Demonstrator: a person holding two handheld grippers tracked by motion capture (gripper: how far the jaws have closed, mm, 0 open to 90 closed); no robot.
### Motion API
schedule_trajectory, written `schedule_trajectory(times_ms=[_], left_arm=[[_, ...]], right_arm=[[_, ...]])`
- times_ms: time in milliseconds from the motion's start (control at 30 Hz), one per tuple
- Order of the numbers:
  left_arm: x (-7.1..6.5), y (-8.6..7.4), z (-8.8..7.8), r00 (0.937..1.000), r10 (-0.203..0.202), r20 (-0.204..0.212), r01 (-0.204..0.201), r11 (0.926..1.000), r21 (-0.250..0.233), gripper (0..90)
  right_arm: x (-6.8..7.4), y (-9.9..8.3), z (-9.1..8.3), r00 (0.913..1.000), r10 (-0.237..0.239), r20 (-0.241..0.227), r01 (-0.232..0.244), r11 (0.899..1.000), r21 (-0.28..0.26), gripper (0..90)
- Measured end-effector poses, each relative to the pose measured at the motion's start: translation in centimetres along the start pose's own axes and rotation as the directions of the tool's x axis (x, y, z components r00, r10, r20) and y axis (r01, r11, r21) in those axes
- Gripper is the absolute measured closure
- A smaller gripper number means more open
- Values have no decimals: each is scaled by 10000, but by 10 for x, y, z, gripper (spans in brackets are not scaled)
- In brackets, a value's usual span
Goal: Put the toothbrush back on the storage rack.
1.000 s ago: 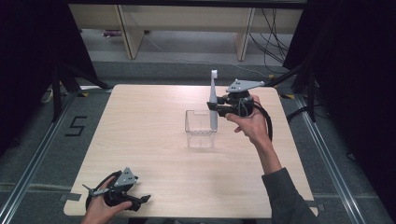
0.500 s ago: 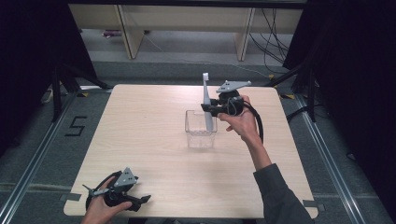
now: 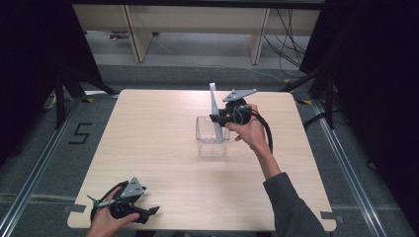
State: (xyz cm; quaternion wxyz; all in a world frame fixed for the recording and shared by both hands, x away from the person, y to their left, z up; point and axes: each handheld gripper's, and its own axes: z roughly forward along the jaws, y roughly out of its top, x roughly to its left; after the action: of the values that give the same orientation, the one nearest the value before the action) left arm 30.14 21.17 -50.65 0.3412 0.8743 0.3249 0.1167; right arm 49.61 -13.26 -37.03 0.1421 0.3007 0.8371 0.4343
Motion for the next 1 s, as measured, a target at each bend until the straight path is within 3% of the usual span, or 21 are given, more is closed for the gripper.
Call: schedule_trajectory(times_ms=[33,167,233,400,567,600,633,700,733,767,800,833,900,933,1000], left_arm=[[1,1,-1,9999,42,116,-44,9999,166,163],[0,0,0,10000,-5,51,5,10000,26,164],[0,0,0,10000,-16,37,16,10000,61,163],[0,0,0,10000,33,26,-33,9999,104,164],[0,0,0,10000,-23,7,23,10000,-15,163],[0,0,0,10000,13,9,-13,10000,39,164],[0,0,0,10000,13,13,-13,10000,0,164],[0,0,0,10000,-20,2,20,10000,-28,164],[0,0,0,10000,-32,16,32,10000,-31,164],[0,0,0,10000,-30,12,30,10000,-30,163],[0,0,0,10000,3,3,-3,10000,-17,163],[0,0,0,10000,10,6,-10,10000,-21,164],[0,0,0,10000,-26,3,26,10000,-28,164],[0,0,0,10000,-30,10,30,10000,-34,163],[-1,-1,0,9999,-84,121,85,10000,-24,164]], right_arm=[[-1,-2,2,9999,-126,57,125,9999,22,671],[-2,-7,8,9999,165,15,-166,9992,361,670],[-4,-10,13,10000,70,-13,-69,9996,278,670],[-5,-14,19,9999,71,-93,-65,9978,666,670],[-6,-22,28,9994,341,-29,-337,9960,833,670],[-7,-23,28,9996,296,-10,-293,9940,1056,670],[-7,-25,31,9996,269,25,-270,9956,893,670],[-6,-27,33,9994,315,-105,-301,9928,1162,670],[-7,-28,35,9999,115,-45,-110,9942,1066,670],[-6,-28,35,9999,129,-89,-116,9908,1349,670],[-5,-30,38,9997,246,-61,-237,9929,1170,670],[-6,-29,37,10000,45,-75,-34,9907,1364,670],[-6,-30,40,10000,-30,-60,38,9921,1252,670],[-5,-30,40,9999,140,-39,-134,9904,1374,670],[-6,-29,41,9999,-125,-46,130,9888,1488,670]])
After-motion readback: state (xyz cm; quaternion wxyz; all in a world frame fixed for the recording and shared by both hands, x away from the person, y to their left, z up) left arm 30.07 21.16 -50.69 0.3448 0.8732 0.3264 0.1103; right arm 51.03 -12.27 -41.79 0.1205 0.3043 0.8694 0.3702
